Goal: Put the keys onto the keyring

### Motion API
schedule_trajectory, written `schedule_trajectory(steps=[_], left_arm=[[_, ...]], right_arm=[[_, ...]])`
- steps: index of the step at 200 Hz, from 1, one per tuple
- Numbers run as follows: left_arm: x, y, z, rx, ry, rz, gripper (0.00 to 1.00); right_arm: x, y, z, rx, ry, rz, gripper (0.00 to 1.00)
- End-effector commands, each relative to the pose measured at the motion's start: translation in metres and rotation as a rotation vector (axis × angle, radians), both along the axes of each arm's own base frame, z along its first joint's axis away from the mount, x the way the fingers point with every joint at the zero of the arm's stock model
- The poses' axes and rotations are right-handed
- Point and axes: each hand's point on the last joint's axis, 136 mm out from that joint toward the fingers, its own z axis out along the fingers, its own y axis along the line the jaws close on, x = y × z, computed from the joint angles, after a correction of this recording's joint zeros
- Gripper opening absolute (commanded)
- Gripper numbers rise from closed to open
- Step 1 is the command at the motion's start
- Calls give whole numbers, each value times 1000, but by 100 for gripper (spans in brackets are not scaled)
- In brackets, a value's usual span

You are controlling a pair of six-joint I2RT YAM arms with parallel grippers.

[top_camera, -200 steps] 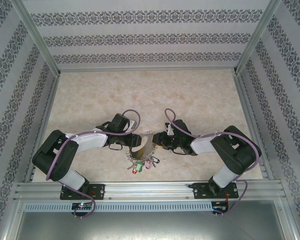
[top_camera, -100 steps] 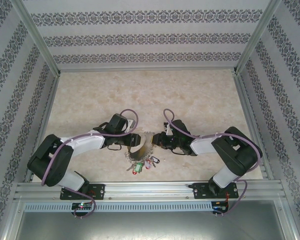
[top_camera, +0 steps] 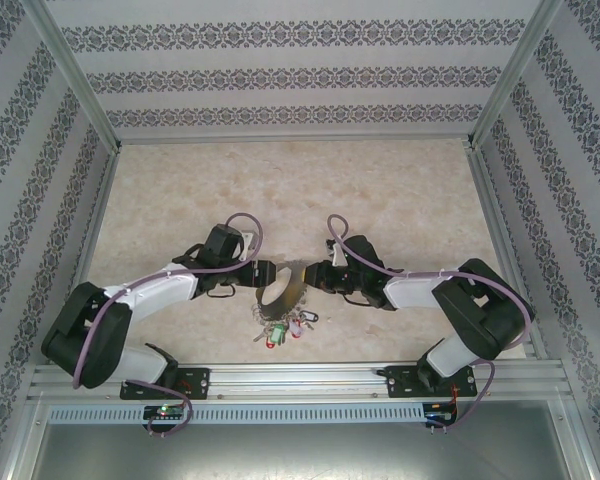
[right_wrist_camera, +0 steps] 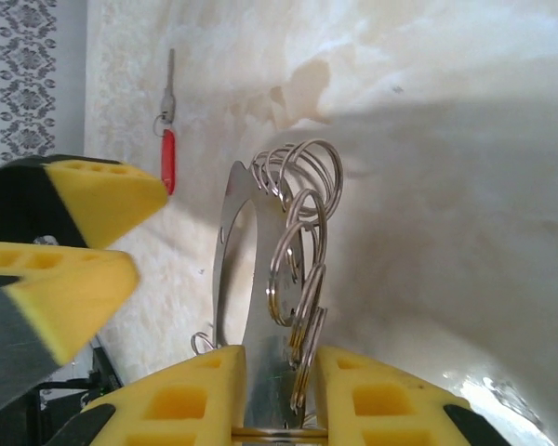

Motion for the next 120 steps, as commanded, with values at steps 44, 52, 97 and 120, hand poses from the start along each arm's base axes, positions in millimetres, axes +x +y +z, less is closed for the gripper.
schedule_trajectory(steps=[44, 52, 97, 120], left_arm=[[-8, -21, -29, -77, 119, -72, 55], [-8, -21, -30, -79, 118, -73, 53], [-8, -20, -28, -84, 100, -68, 45], [-6, -20, -26, -92, 90, -59, 43]], right_arm=[[12, 18, 23, 65, -71, 53, 39], [13, 20, 23, 65, -75, 55, 39], [10, 33, 24, 62, -98, 110, 45], [7, 39, 16, 26, -105, 122, 43]])
